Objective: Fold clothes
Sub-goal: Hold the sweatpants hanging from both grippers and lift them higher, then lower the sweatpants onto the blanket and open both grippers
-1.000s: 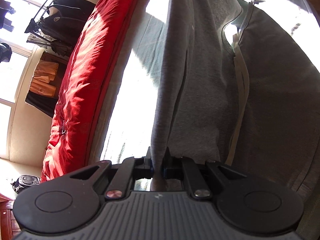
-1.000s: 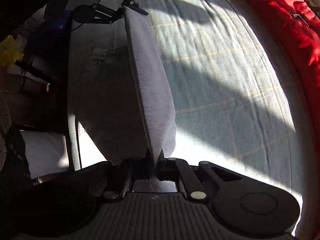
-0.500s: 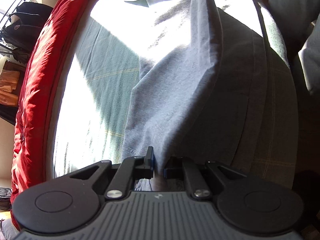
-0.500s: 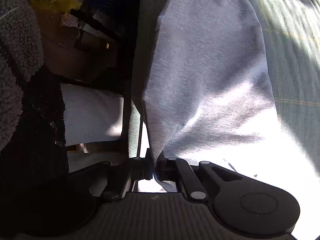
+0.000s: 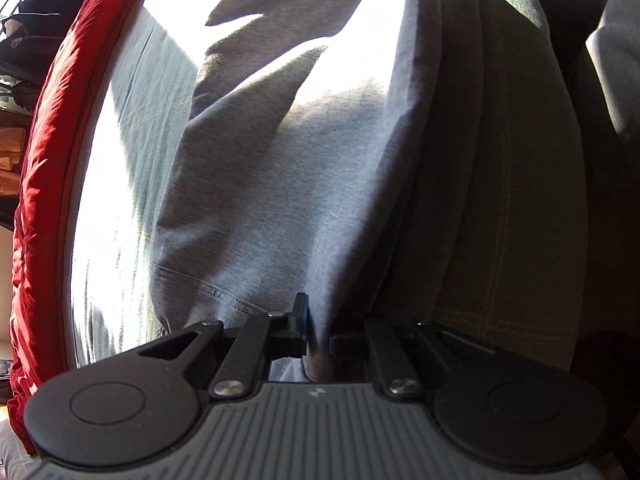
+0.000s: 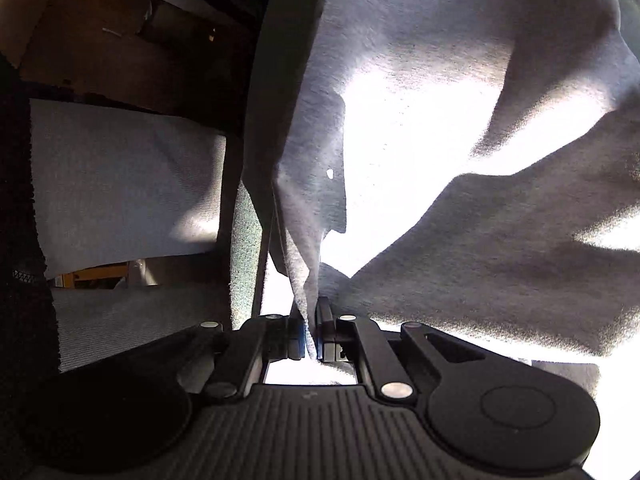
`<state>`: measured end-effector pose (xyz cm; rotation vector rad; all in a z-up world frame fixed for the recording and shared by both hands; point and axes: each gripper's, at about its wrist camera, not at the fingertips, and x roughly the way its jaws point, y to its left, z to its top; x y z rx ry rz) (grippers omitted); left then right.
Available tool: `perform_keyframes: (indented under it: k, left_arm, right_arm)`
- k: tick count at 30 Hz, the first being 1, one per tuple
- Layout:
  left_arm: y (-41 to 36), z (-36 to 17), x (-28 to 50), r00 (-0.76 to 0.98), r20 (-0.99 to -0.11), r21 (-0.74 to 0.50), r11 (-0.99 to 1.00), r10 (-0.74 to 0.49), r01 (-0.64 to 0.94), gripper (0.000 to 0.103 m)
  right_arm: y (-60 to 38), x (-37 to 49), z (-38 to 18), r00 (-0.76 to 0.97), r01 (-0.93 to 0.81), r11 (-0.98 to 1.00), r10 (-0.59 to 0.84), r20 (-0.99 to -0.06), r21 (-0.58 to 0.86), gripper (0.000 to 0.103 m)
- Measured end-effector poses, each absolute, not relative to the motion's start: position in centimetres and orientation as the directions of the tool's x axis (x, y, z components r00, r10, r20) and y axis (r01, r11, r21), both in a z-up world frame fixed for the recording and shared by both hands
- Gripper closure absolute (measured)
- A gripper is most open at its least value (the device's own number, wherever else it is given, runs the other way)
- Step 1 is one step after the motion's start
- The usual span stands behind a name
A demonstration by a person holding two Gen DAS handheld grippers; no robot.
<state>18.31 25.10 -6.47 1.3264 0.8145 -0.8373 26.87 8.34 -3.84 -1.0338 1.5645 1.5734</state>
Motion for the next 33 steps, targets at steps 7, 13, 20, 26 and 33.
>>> perform_keyframes:
  k: [7,13,20,26,33]
  left_arm:
    - [26.0,-6.6,18.5,0.469,-0.881,0.465,0.073,-0.061,0.882,0.094]
    - [26.2,-7.2,18.5,0.481,-0.874,0.476,0.081,-0.063,0.876,0.092]
    - [26.5,-4.1,17.4,0.443,-0.896,0.436,0.149,-0.020,0.888,0.074]
    - [27.2,0.2,17.2,0.416,-0.910,0.392,0.323,-0.004,0.861,0.067]
    - [26.7,-0.2,19.9,0.408,-0.912,0.320,0.561,-0.035,0.763,0.066]
  right_arm:
    - [9.3,26.0,-3.4,-0.469,-0.880,-0.061,-0.045,-0.882,0.471,0.096]
    - [9.6,25.3,-4.8,-0.447,-0.894,-0.033,-0.029,-0.894,0.448,0.091]
    - [8.2,25.1,-1.1,-0.430,-0.903,-0.027,0.032,-0.902,0.429,0.067]
    - [6.0,28.2,4.3,-0.372,-0.926,0.005,0.166,-0.913,0.378,0.068]
    - [11.0,31.2,1.9,-0.364,-0.912,0.059,0.336,-0.869,0.405,0.092]
